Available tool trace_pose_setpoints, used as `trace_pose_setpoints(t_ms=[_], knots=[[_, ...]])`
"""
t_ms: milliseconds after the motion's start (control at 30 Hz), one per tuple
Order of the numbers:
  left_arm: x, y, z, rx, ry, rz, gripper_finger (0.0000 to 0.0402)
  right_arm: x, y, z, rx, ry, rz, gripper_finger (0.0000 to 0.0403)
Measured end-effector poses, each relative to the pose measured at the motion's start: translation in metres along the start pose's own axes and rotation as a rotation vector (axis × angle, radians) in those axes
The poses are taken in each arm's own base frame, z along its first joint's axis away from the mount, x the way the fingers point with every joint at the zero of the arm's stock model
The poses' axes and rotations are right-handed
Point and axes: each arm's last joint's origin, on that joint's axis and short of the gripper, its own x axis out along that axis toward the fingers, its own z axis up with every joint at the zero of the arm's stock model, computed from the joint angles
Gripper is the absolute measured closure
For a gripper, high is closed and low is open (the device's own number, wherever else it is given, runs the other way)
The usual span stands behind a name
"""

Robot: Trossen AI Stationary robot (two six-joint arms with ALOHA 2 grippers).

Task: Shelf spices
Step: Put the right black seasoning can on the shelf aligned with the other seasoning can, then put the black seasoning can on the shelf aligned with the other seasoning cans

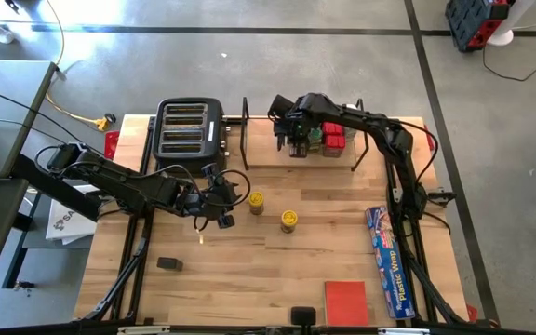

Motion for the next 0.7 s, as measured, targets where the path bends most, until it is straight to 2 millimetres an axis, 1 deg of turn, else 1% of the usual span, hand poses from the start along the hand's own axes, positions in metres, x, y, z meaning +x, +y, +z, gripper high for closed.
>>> trace_pose_setpoints(t_ms=[67, 100, 167, 267, 333, 400, 500, 567, 633, 700], knots=[[-0.001, -0.001, 0.0, 0.004, -0.003, -0.005, 0.026, -0.012, 0.003, 0.002, 0.001, -0.012, 0.0, 0.0401], [-0.002, -0.002, 0.0, 0.008, -0.004, -0.008, 0.026, -0.021, 0.006, 0.003, 0.003, -0.032, 0.003, 0.0401], [-0.008, -0.004, 0.006, 0.028, -0.021, -0.024, 0.026, -0.044, 0.013, 0.004, -0.001, -0.095, 0.015, 0.0401], [-0.021, -0.007, 0.019, 0.067, -0.052, -0.06, 0.026, -0.082, 0.027, -0.001, 0.017, -0.224, 0.047, 0.0401], [-0.032, -0.009, 0.026, 0.091, -0.038, -0.14, 0.026, -0.103, 0.04, -0.006, 0.029, -0.312, 0.088, 0.0401], [-0.044, -0.009, 0.029, 0.13, 0.033, -0.29, 0.026, -0.118, 0.057, -0.011, 0.016, -0.395, 0.107, 0.0401], [-0.06, -0.01, 0.024, 0.12, 0.227, -0.553, 0.026, -0.123, 0.091, -0.022, -0.03, -0.506, 0.116, 0.0401], [-0.068, -0.012, 0.015, 0.055, 0.387, -0.66, 0.026, -0.12, 0.113, -0.03, -0.02, -0.597, 0.129, 0.0401], [-0.076, -0.015, 0.001, -0.005, 0.561, -0.679, 0.026, -0.116, 0.135, -0.039, 0.009, -0.696, 0.149, 0.0401], [-0.082, -0.02, -0.015, -0.045, 0.703, -0.628, 0.026, -0.11, 0.156, -0.044, 0.034, -0.804, 0.178, 0.0401]])
